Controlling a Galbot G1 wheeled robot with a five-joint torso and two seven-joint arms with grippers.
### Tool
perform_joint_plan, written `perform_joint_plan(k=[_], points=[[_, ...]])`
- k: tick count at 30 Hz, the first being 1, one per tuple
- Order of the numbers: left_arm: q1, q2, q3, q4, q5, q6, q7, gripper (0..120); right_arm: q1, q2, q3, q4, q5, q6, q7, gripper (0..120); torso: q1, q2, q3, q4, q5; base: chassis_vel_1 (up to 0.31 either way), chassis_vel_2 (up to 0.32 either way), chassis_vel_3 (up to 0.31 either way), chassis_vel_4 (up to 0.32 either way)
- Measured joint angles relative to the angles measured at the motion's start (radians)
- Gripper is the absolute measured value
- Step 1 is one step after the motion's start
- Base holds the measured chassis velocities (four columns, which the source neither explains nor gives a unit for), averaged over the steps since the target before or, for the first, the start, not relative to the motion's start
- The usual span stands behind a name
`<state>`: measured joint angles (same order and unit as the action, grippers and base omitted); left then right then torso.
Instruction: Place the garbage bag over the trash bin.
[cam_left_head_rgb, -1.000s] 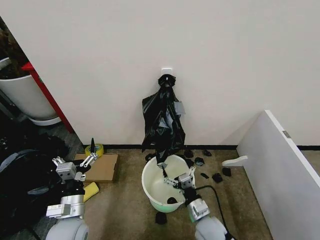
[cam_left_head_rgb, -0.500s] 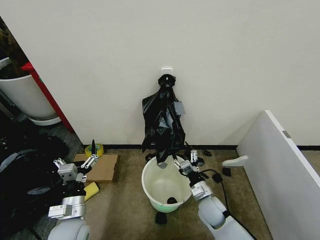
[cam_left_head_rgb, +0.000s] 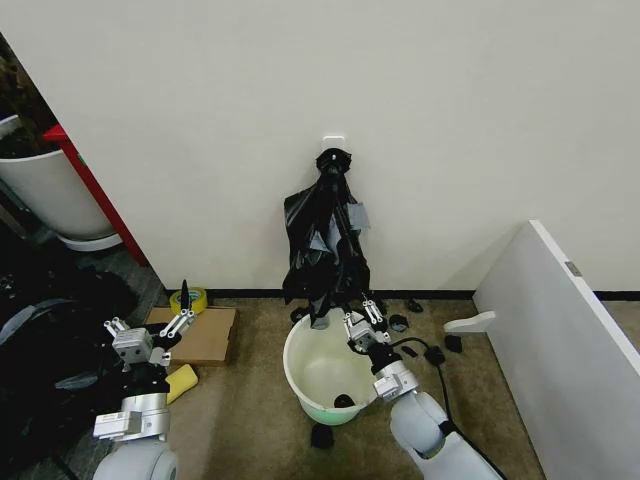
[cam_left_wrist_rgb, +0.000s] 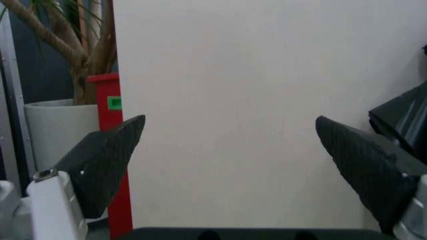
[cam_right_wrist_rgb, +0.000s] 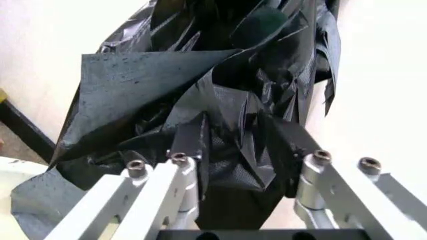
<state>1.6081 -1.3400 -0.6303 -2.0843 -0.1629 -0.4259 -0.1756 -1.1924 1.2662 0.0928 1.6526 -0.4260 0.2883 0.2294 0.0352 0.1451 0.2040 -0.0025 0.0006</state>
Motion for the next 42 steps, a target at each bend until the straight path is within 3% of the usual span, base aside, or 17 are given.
perform_joint_plan(k=[7, 15, 19, 20, 22, 27, 36, 42], points=[[-0.014, 0.046, 0.017, 0.016, -0.002, -0.013, 0.023, 100, -0.005, -0.007, 0.003, 0.015, 0.122, -0.001, -0.027, 0, 0.000, 0.000, 0.000, 0.0000, 0.0000, 0.000, 0.000, 0.000, 0.000], [-0.064, 0.132, 0.047, 0.037, -0.074, -0.057, 0.142, 100, -0.005, -0.019, -0.021, 0.067, 0.336, 0.003, -0.070, 0, 0.000, 0.000, 0.000, 0.0001, -0.0001, 0.000, 0.000, 0.000, 0.000], [-0.136, 0.212, 0.061, 0.108, -0.103, -0.132, 0.296, 100, -0.008, -0.036, -0.049, 0.141, 0.596, 0.020, -0.142, 0, 0.000, 0.000, 0.000, 0.0001, -0.0003, 0.000, 0.000, 0.000, 0.000], [-0.136, 0.212, 0.061, 0.108, -0.103, -0.132, 0.296, 100, -0.008, -0.036, -0.049, 0.141, 0.596, 0.020, -0.142, 0, 0.000, 0.000, 0.000, 0.0001, -0.0003, 0.000, 0.000, 0.000, 0.000], [-0.191, 0.256, 0.068, 0.160, -0.102, -0.172, 0.408, 100, -0.007, -0.042, -0.057, 0.170, 0.710, 0.038, -0.194, 0, 0.000, 0.000, 0.000, -0.0001, -0.0002, 0.000, 0.000, 0.000, 0.000], [-0.318, 0.318, 0.104, 0.294, -0.091, -0.210, 0.631, 100, -0.006, -0.043, -0.068, 0.201, 0.819, 0.072, -0.288, 0, 0.000, 0.000, 0.000, -0.0001, 0.0000, 0.000, 0.000, 0.000, 0.000], [-0.425, 0.284, 0.170, 0.413, 0.023, -0.203, 0.674, 100, -0.018, -0.039, -0.071, 0.222, 0.836, 0.091, -0.337, 0, 0.000, 0.000, 0.000, 0.0000, -0.0001, 0.000, 0.000, 0.000, 0.000], [-0.461, 0.227, 0.203, 0.443, 0.132, -0.160, 0.584, 100, -0.030, -0.035, -0.069, 0.230, 0.827, 0.093, -0.351, 0, 0.000, 0.000, 0.000, -0.0002, 0.0000, 0.000, 0.000, 0.000, 0.000]])
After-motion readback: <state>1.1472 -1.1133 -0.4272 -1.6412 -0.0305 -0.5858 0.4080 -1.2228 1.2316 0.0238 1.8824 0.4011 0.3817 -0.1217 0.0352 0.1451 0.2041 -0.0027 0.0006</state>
